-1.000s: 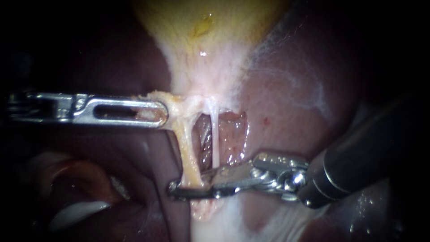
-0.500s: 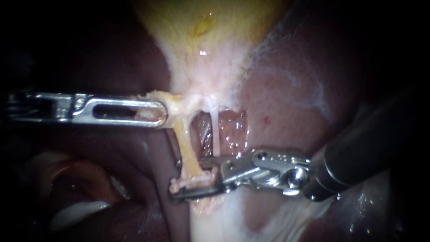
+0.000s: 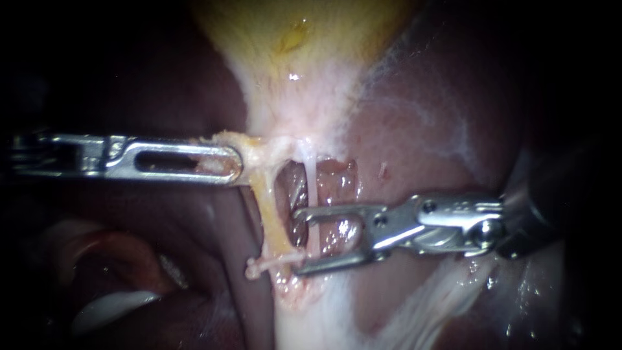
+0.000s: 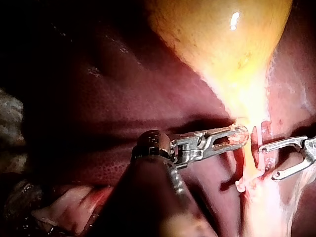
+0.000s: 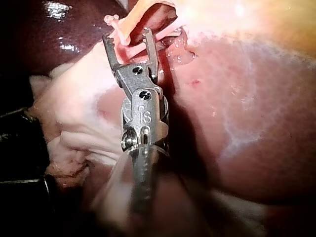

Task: Going back first clip left tube

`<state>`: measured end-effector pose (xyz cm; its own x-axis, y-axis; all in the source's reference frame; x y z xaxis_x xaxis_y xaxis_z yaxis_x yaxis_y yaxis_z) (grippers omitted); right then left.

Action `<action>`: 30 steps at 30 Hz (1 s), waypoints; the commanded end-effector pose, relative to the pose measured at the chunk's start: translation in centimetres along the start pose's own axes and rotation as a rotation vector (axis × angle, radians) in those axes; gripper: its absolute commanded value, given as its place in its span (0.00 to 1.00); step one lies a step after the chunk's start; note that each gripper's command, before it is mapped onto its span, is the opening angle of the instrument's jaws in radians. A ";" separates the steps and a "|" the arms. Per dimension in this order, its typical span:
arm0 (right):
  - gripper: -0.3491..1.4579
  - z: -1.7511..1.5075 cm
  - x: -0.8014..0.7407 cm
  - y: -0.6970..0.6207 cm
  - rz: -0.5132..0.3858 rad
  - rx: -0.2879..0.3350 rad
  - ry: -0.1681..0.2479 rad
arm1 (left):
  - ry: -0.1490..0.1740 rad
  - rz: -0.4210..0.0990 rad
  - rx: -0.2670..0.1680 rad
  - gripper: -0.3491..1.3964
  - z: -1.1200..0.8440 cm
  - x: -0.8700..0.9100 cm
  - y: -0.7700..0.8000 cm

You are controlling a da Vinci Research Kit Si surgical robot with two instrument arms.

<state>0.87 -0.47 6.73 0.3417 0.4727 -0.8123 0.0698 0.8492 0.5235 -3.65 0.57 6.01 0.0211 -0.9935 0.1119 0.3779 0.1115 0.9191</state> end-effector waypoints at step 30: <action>0.47 -1.01 0.29 0.05 -0.093 -0.007 -0.001 | -0.008 0.006 -0.006 0.00 0.22 0.02 0.13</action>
<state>0.02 -0.05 6.26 0.3347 0.3916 -0.8571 0.0942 0.8911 0.4439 -3.82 0.56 6.23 0.0166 -0.9926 0.1207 0.3817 0.1178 0.9167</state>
